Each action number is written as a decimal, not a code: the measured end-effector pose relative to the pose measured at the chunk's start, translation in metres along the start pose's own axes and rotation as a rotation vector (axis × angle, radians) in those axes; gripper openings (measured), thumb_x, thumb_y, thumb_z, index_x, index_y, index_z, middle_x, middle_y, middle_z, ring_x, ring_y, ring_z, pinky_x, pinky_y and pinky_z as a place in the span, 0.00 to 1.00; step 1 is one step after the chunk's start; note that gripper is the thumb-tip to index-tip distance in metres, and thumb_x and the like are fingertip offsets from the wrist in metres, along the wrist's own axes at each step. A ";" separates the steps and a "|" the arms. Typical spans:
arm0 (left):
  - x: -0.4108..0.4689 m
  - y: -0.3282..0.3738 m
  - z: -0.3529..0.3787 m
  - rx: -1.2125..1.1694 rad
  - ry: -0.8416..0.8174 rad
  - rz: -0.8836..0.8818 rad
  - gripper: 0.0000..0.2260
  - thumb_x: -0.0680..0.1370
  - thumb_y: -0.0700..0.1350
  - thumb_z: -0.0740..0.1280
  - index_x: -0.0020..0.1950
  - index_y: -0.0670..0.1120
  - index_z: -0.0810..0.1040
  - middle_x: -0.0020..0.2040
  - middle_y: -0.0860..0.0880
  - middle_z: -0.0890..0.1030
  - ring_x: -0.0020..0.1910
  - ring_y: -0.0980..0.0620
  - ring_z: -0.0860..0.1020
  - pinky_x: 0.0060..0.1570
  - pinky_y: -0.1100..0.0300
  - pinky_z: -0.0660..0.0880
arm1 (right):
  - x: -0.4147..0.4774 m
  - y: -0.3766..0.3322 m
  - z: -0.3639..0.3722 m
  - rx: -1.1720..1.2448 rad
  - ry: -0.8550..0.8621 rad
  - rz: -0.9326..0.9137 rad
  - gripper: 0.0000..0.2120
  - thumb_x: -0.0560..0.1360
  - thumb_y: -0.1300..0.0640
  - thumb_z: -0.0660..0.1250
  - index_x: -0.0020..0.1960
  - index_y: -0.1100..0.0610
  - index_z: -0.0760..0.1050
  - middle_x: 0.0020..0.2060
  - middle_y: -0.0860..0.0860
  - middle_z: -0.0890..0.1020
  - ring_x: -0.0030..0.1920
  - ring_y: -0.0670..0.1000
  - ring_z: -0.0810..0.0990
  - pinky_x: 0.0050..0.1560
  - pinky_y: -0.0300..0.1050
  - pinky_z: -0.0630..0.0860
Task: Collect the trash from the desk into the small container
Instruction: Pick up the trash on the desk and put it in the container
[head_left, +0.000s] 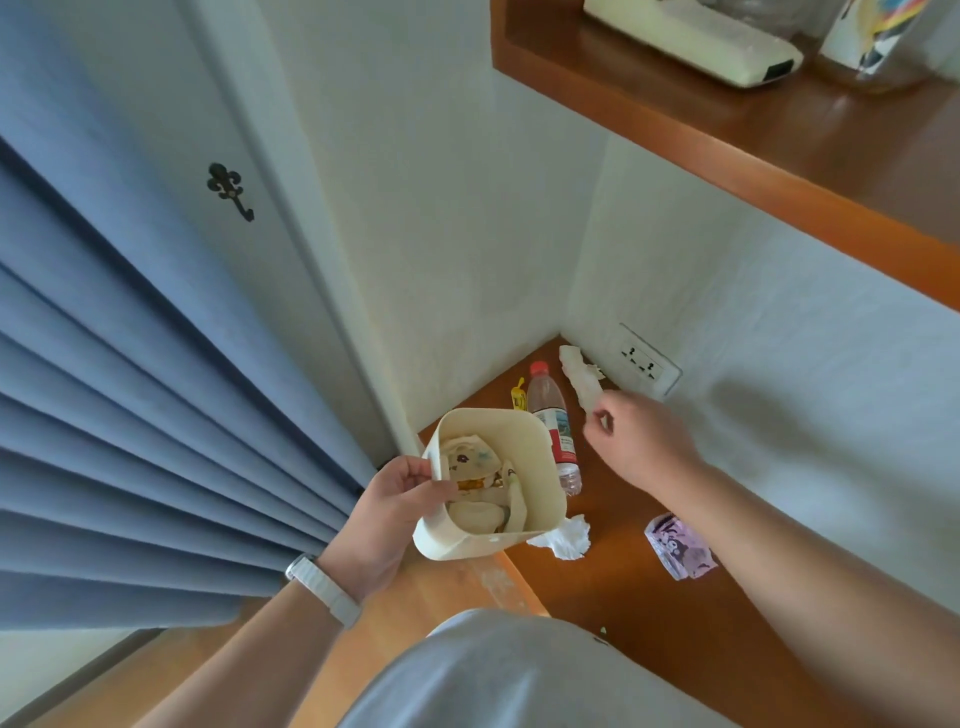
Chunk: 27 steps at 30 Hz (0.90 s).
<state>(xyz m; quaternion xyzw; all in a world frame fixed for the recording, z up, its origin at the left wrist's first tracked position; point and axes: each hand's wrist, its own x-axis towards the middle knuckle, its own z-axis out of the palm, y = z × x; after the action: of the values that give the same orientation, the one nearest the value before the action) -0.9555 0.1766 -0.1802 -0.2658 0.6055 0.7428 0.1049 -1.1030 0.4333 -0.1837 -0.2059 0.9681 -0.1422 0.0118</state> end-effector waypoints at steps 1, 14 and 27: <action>0.001 0.000 0.000 -0.002 -0.001 -0.001 0.26 0.66 0.44 0.75 0.59 0.33 0.74 0.56 0.33 0.83 0.50 0.38 0.84 0.47 0.55 0.83 | -0.005 0.012 0.005 0.013 -0.024 0.038 0.08 0.78 0.51 0.63 0.47 0.54 0.76 0.37 0.45 0.79 0.33 0.45 0.77 0.33 0.47 0.80; 0.009 0.001 0.010 0.054 0.036 -0.057 0.14 0.76 0.37 0.72 0.59 0.35 0.75 0.56 0.35 0.83 0.44 0.46 0.85 0.41 0.60 0.82 | -0.109 0.101 0.091 -0.059 -0.414 0.494 0.28 0.72 0.42 0.67 0.68 0.49 0.64 0.59 0.50 0.72 0.59 0.51 0.73 0.56 0.48 0.78; 0.001 -0.001 0.021 0.162 0.046 -0.074 0.10 0.79 0.35 0.68 0.59 0.35 0.75 0.57 0.32 0.82 0.51 0.38 0.83 0.51 0.49 0.82 | -0.126 0.106 0.111 0.064 -0.360 0.531 0.08 0.76 0.54 0.66 0.53 0.52 0.72 0.44 0.48 0.79 0.43 0.49 0.79 0.46 0.50 0.81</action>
<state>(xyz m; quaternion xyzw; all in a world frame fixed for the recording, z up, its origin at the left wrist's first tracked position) -0.9612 0.1970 -0.1791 -0.2955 0.6557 0.6807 0.1393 -1.0205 0.5469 -0.3244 0.0323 0.9654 -0.1260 0.2261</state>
